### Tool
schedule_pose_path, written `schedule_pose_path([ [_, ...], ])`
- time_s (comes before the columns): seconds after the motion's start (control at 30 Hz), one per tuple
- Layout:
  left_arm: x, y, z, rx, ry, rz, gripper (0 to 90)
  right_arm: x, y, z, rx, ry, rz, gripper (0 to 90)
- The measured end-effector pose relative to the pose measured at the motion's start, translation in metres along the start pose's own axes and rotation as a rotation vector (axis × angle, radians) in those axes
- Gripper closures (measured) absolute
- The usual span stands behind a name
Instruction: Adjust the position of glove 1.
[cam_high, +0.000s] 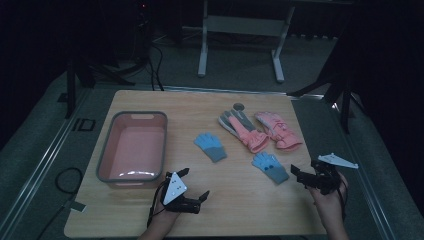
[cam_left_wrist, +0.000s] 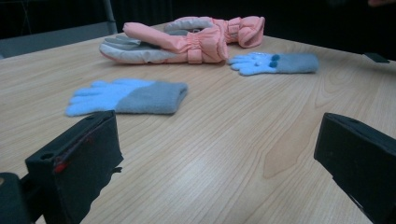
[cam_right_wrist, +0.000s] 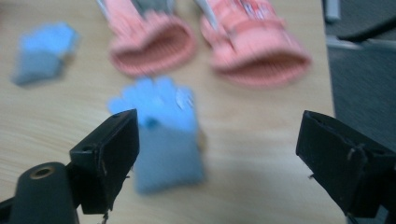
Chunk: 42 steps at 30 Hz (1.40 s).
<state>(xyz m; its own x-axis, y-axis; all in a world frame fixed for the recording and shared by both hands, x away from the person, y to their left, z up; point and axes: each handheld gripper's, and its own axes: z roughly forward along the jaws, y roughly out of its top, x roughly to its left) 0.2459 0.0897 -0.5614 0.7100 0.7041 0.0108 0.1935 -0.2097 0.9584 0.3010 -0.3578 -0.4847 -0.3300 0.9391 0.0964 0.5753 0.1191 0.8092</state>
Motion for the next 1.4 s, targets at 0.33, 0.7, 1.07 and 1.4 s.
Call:
schedule_pose_path([
  [0.33,0.000,0.000,0.000,-0.002,-0.001,-0.003,0.7,0.023,0.051,-0.014,-0.062,0.027,-0.130,13.1],
  [0.7,0.001,0.000,0.000,-0.005,-0.003,-0.012,0.7,0.057,0.093,-0.001,-0.073,0.111,-0.218,13.9],
  [1.07,0.001,0.000,0.000,-0.005,-0.007,-0.009,0.7,0.096,0.114,0.030,-0.037,0.193,-0.282,17.1],
  [1.4,0.001,0.000,-0.001,-0.006,-0.010,-0.001,0.7,0.125,0.120,0.066,0.010,0.256,-0.322,21.8],
])
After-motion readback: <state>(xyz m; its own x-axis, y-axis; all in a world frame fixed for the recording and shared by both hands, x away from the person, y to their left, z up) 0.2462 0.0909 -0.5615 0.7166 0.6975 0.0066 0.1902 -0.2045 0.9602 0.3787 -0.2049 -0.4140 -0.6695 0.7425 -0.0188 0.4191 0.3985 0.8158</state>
